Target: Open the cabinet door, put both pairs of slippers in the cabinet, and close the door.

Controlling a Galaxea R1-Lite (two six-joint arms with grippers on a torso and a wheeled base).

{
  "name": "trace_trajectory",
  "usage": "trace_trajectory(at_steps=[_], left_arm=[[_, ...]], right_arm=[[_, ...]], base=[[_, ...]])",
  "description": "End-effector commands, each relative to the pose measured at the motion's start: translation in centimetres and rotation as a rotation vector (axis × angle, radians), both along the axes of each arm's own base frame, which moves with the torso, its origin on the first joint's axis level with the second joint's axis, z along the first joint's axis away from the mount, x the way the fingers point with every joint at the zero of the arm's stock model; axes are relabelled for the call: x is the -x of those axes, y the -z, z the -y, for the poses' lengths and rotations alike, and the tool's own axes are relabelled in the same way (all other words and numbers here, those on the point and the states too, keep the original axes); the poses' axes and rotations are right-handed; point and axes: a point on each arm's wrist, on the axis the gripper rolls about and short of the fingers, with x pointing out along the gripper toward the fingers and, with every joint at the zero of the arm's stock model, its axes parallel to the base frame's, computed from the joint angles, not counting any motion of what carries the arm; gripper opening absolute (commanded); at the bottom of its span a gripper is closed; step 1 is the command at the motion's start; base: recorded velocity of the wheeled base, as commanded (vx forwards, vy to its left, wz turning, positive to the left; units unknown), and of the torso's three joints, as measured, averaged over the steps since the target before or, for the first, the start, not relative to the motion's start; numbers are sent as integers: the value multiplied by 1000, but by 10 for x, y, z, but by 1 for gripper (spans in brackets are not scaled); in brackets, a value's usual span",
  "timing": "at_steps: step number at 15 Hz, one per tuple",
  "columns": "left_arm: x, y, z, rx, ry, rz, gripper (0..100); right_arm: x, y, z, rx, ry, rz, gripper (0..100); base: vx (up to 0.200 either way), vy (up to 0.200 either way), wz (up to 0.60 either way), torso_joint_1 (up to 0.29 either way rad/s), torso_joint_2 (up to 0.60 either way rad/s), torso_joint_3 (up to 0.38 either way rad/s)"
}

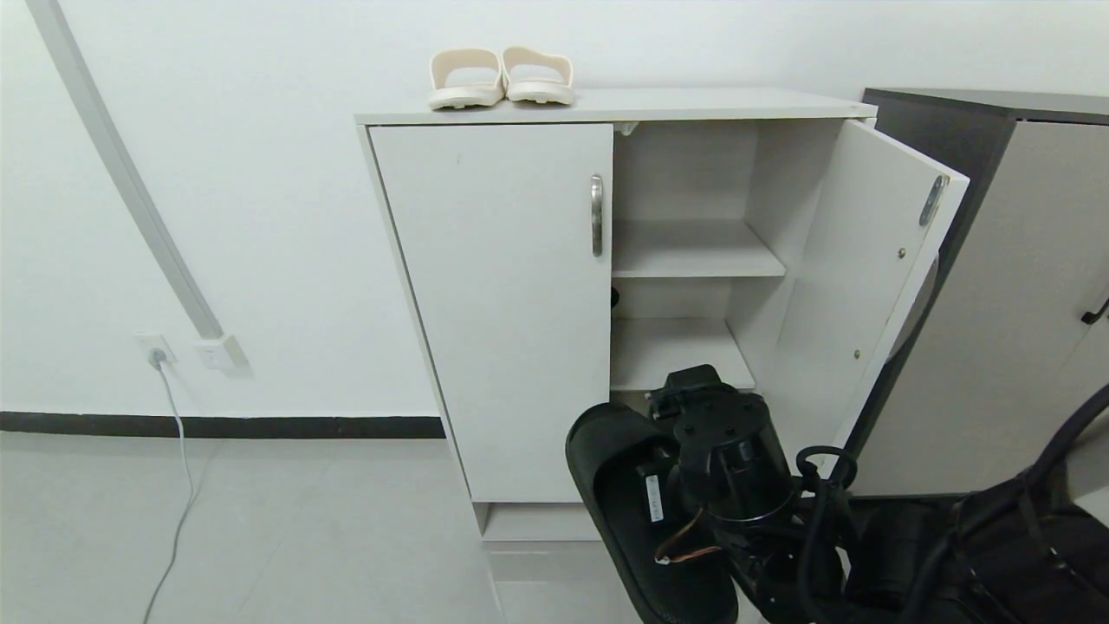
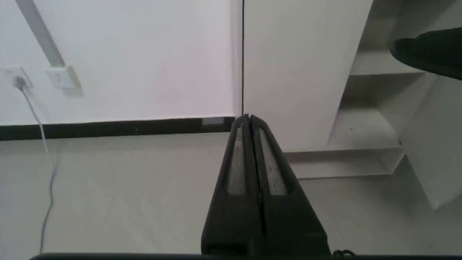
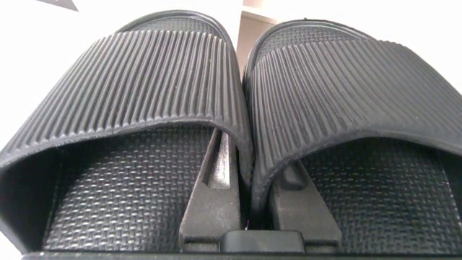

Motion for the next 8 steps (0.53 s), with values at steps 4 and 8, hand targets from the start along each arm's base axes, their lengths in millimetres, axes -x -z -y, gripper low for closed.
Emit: trace_trajectory(at_steps=[4,8], left_arm=[[0,0,0,37,5,2,0],[0,0,0,37,5,2,0]], right_arm=[[-16,0,-21,-32,46,79,0],[-52,-15,-41,-81,175,166,0]], base=[[0,0,0,0,0,0],[0,0,0,0,0,0]])
